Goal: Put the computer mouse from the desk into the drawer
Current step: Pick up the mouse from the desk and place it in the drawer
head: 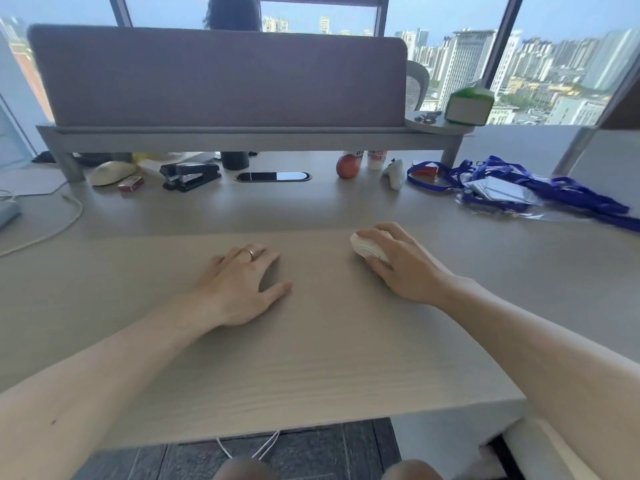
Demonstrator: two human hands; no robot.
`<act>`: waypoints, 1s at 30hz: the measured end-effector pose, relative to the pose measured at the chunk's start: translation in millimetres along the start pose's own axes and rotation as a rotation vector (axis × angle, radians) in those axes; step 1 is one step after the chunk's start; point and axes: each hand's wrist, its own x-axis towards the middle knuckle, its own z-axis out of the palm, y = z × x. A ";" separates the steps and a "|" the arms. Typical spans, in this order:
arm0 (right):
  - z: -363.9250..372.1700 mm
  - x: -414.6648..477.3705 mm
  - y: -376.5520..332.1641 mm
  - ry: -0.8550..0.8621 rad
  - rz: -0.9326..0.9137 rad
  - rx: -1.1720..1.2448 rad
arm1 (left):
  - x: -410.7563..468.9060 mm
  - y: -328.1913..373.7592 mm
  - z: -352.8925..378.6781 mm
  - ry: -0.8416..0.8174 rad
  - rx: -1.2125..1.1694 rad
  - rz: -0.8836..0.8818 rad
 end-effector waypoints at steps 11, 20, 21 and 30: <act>-97.0 -198.3 71.6 0.140 0.257 -0.097 | -30.7 155.9 5.4 -0.045 -0.137 0.380; -145.2 -361.1 110.3 0.211 0.529 -0.182 | -72.3 306.2 34.4 -0.011 -0.095 0.784; -145.3 -372.8 113.0 0.218 0.550 -0.174 | -77.3 317.8 38.5 0.004 -0.080 0.825; -109.0 -419.3 133.8 0.224 0.722 -0.040 | -91.2 378.7 95.9 0.014 -0.080 0.946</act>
